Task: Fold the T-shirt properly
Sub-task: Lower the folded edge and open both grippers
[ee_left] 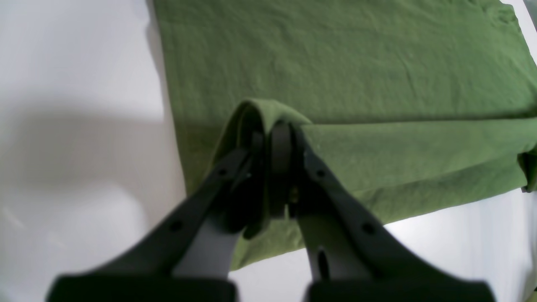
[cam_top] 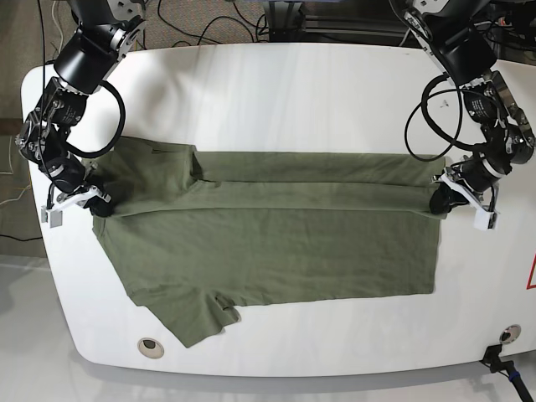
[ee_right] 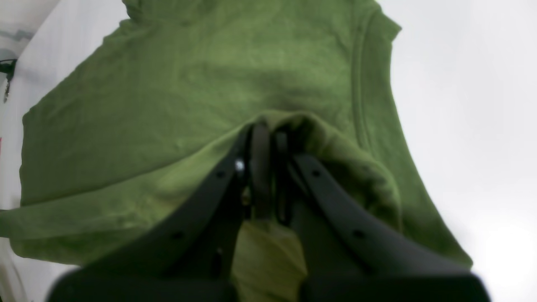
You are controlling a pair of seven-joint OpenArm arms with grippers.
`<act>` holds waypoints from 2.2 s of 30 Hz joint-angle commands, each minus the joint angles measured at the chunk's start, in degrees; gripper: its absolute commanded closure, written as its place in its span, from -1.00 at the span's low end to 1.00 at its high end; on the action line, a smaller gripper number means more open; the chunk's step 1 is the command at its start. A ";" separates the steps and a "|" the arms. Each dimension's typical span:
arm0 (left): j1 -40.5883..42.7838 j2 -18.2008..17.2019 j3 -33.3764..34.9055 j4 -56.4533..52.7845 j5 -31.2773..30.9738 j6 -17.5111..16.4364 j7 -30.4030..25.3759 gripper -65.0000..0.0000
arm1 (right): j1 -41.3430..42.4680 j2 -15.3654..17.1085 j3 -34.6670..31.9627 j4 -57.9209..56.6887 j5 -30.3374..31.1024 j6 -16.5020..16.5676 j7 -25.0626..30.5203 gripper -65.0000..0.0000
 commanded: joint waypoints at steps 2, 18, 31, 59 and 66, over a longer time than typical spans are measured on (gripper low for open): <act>-0.98 -1.25 -0.01 0.83 0.69 -0.10 -1.40 0.98 | 1.33 1.35 0.18 1.00 0.81 0.02 1.67 1.00; 4.38 -4.68 -0.01 11.99 8.33 -0.10 -10.02 -0.04 | -8.51 4.96 -8.43 16.12 -13.52 0.46 11.61 0.08; 16.43 -0.98 -0.10 19.29 18.80 -0.10 -30.77 -0.04 | -16.60 4.52 -8.43 14.01 -25.83 3.45 27.17 0.08; 17.66 1.04 1.66 19.38 22.75 -0.10 -32.00 -0.04 | -17.30 6.01 -8.43 -1.02 -25.48 3.53 37.89 0.14; 17.66 1.04 1.13 19.02 22.84 -0.10 -31.82 -0.04 | -17.22 5.31 -8.43 -1.11 -25.48 3.53 37.89 1.00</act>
